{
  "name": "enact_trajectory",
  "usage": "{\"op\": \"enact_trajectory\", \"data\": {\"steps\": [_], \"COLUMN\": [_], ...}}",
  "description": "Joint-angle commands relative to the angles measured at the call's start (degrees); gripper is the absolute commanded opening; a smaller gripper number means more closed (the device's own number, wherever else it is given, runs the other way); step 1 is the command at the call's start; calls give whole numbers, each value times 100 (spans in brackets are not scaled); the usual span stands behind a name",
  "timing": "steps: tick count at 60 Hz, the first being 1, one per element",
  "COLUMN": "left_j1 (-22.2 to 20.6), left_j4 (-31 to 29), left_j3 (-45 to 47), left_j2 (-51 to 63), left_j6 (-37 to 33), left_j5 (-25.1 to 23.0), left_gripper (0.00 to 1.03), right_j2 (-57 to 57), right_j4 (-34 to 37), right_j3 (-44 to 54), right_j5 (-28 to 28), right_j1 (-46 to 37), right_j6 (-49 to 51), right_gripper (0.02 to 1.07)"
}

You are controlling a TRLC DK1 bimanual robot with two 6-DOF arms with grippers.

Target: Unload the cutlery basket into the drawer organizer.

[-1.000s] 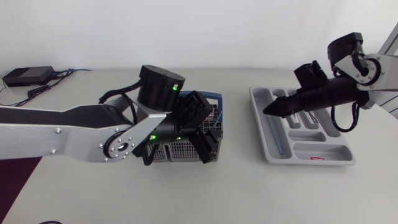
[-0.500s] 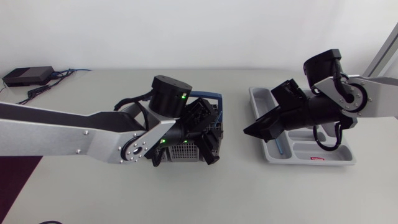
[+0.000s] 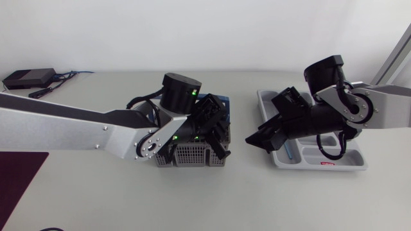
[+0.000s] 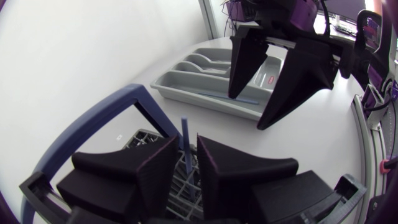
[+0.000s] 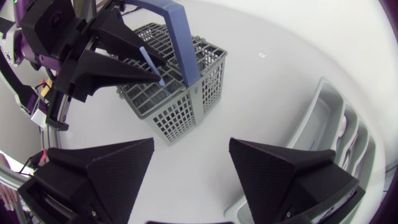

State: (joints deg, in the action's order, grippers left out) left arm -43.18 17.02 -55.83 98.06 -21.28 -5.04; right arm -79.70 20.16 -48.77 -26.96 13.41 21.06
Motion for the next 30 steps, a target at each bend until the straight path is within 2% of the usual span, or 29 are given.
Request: {"op": "enact_trajectory", "data": {"steps": [1,30], "left_j1": [55,161], "left_j4": [100,223], "left_j3": [-173,-33], "left_j2": [143,-226], "left_j6": [-87,-61], "left_j5": [38,38], "left_gripper": [24,16], "right_j2": [25,60], "right_j4": [-100,-188], "right_j3": [158,281], "right_j5": [15,15], "right_j1": [30,118], "right_j6": [100,83], "right_gripper": [89,89]}}
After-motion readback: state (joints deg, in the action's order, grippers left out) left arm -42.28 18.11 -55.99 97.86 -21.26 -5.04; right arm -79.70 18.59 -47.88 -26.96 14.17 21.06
